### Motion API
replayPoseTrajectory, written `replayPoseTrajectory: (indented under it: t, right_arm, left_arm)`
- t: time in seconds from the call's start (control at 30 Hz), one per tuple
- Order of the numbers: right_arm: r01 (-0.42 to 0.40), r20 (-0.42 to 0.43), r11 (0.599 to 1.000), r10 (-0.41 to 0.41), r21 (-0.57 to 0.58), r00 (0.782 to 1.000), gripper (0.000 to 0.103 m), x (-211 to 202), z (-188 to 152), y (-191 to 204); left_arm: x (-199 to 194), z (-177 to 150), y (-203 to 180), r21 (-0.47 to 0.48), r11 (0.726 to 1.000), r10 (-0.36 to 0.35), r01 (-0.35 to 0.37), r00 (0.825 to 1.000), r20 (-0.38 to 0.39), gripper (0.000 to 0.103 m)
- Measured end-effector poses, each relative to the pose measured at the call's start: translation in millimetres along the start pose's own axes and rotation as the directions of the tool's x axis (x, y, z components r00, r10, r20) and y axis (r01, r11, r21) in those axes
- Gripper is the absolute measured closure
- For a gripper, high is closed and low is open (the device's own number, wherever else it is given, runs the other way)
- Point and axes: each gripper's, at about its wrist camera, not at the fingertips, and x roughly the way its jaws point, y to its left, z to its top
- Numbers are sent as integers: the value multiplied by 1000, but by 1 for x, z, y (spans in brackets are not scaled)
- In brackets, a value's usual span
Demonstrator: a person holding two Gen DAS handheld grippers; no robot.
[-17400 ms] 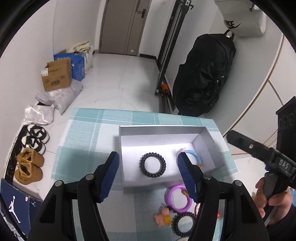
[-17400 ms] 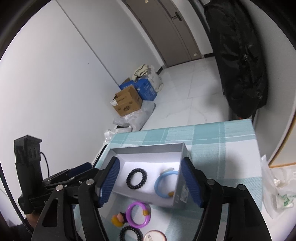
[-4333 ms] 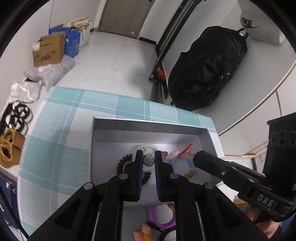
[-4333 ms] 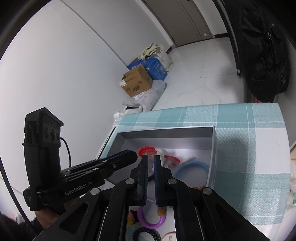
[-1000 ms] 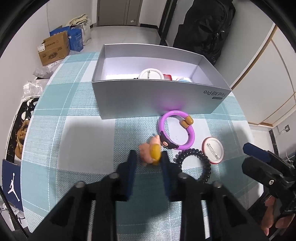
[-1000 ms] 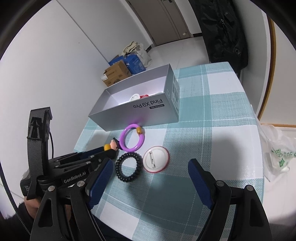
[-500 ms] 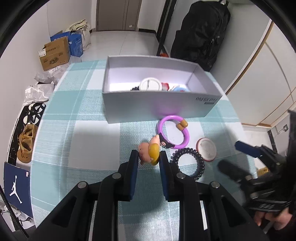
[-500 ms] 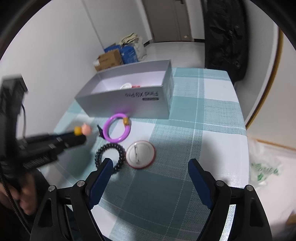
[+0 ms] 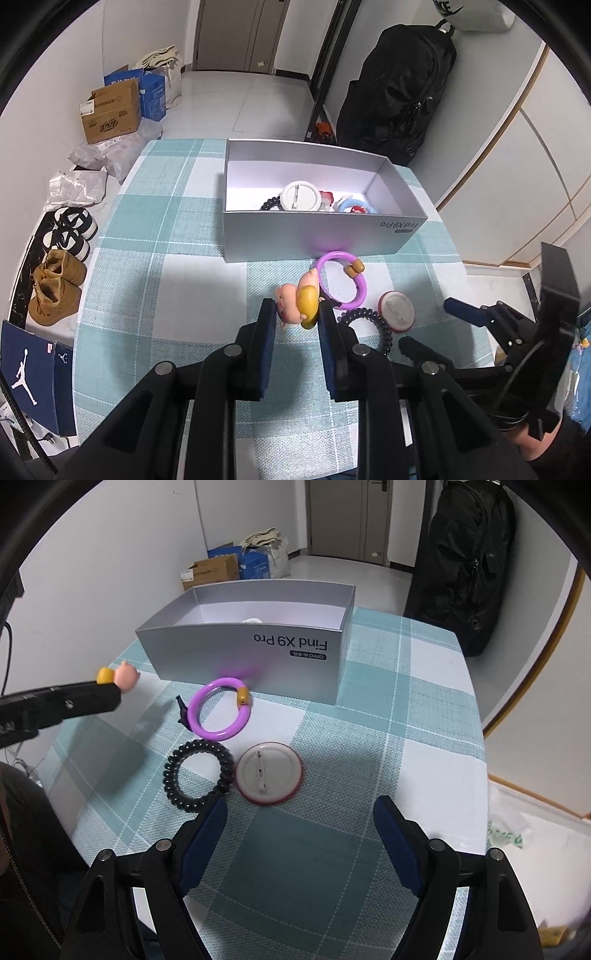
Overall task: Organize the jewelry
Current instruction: 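Grasp the red-rimmed white badge with the right tool while the left holds the figurine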
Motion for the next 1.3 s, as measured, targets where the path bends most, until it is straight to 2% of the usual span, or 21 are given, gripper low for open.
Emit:
replayPoseTrajectory:
  t: [0.37, 0.87, 1.1, 1.3]
  right_arm:
    - [29, 1, 999, -29, -41, 1000, 27, 10, 7, 12]
    - [-10, 31, 996, 13, -92, 999, 61, 12, 13, 26]
    - [-34, 35, 996, 37, -80, 999, 61, 11, 13, 23]
    - [-99, 36, 995, 99, 4, 994, 62, 10, 16, 10]
  left_arm:
    - [-5, 0, 3, 2, 1000, -9, 9, 1000, 14, 85]
    - [-3, 7, 8, -25, 999, -31, 31, 1000, 1, 85]
    - [-2, 7, 5, -17, 999, -41, 41, 999, 0, 85]
    - [-2, 8, 7, -26, 999, -43, 43, 999, -1, 85]
